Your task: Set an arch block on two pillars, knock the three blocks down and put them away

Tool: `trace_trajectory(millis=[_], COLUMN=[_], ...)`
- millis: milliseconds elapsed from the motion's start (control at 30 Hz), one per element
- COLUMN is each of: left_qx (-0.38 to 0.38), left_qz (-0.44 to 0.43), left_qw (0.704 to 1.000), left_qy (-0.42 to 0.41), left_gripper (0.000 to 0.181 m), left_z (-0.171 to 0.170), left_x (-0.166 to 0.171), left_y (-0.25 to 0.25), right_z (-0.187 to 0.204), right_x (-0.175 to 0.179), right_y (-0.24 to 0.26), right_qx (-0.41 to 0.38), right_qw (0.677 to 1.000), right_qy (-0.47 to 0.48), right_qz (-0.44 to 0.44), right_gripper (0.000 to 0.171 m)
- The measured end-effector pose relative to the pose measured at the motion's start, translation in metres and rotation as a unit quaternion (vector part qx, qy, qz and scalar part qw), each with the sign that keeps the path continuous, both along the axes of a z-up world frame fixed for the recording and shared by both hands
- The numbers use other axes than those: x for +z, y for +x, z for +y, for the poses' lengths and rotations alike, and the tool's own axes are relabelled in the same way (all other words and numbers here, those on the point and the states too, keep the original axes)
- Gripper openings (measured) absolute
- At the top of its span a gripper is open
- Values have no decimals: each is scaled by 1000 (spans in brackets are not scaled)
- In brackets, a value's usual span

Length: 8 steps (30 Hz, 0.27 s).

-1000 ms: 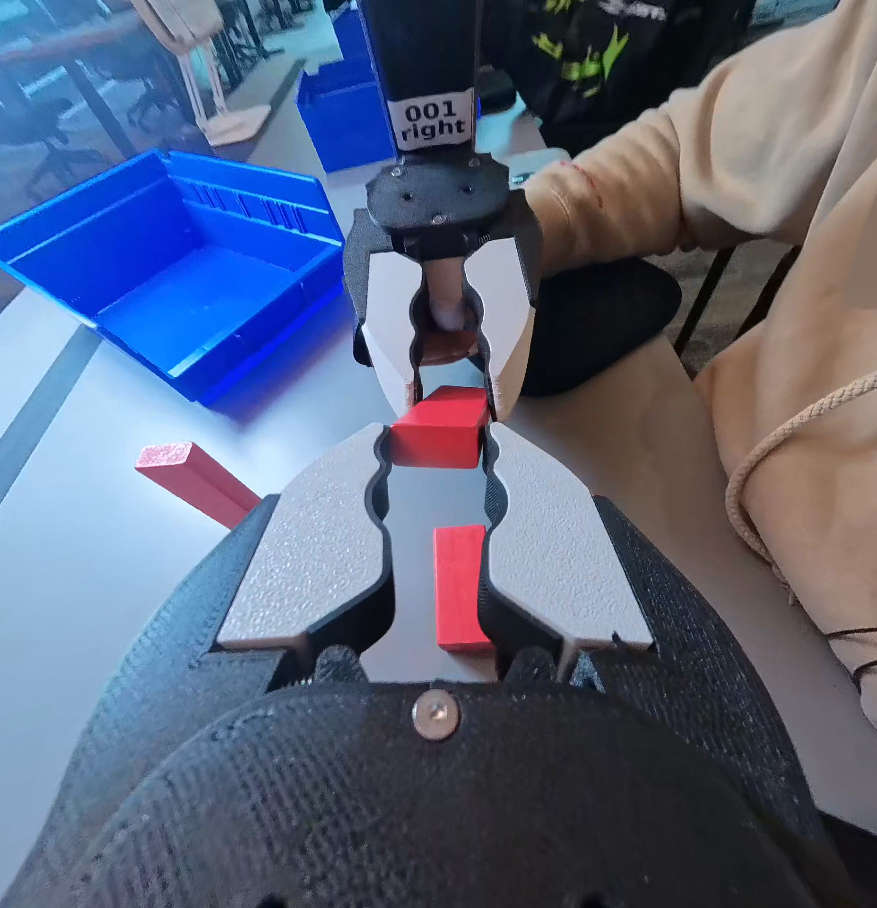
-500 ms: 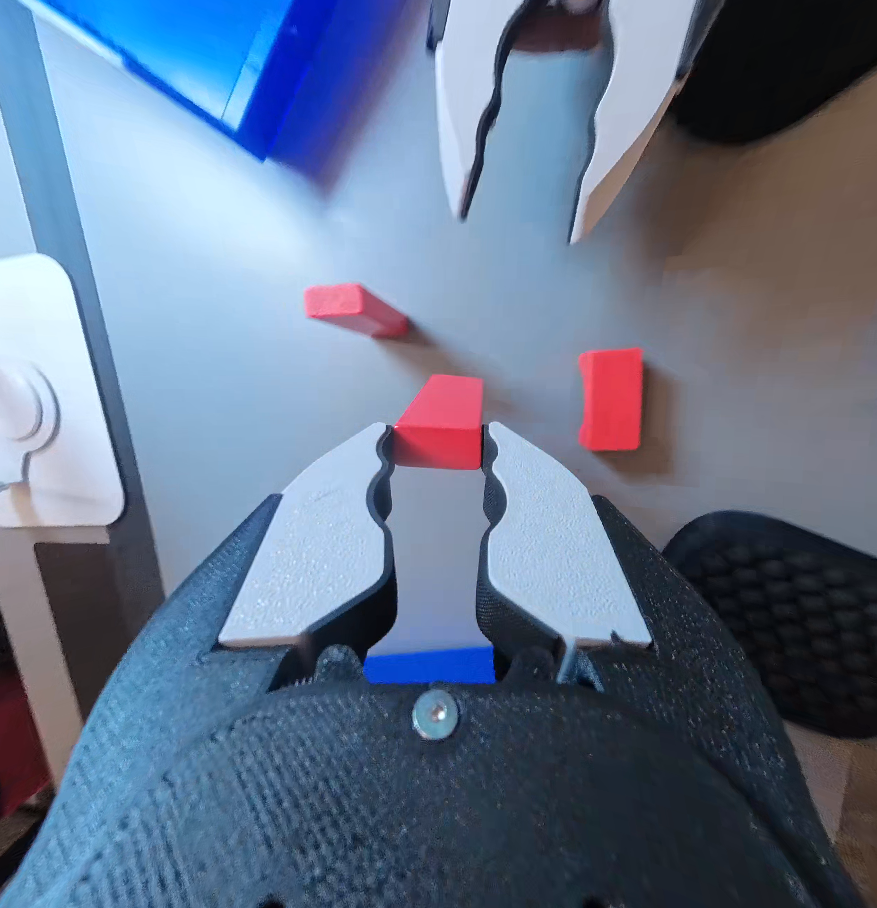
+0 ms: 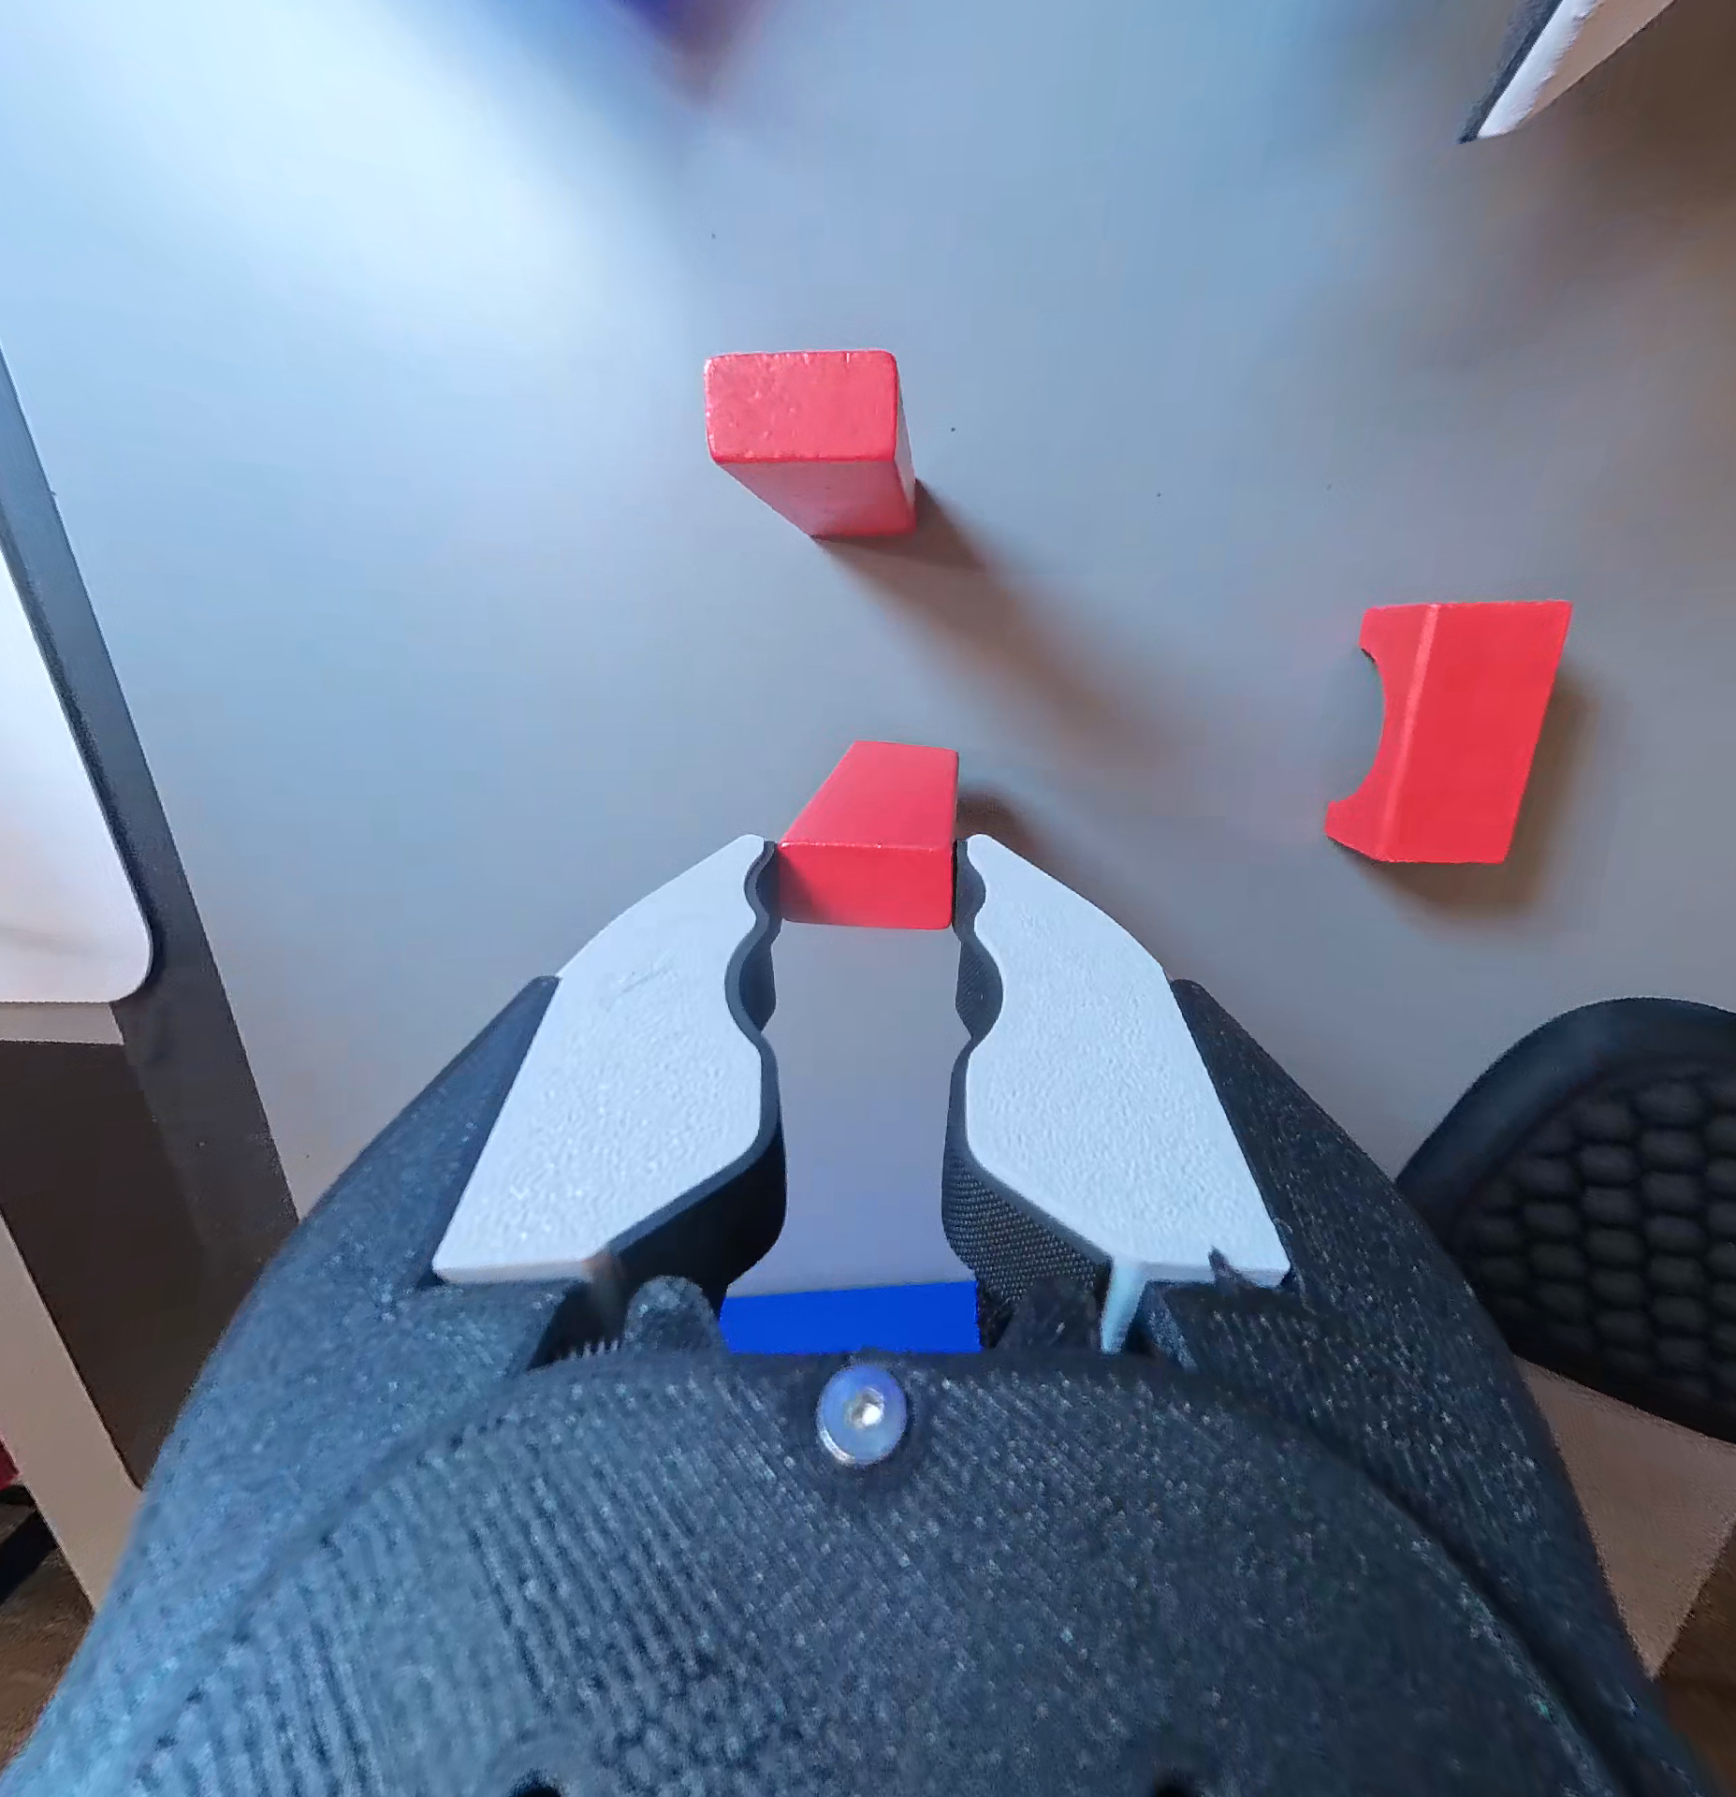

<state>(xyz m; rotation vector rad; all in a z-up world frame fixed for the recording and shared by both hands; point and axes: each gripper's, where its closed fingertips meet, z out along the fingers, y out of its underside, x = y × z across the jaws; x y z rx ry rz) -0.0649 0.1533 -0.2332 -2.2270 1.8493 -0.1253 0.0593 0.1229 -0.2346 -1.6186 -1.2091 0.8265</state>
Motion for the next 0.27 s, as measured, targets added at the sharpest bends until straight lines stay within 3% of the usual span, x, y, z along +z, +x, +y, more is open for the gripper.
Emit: trace_trajectory(millis=[267], left_qx=[11], left_qz=[6], left_qw=[1000], left_qy=[-3], left_gripper=[34], left_z=[8], left_x=[-8], left_y=[-4], right_z=[-1], right_x=[-2], right_y=[3], right_qx=[-2], right_qw=[1000], right_qy=[0], right_qz=[-4], right_gripper=[65])
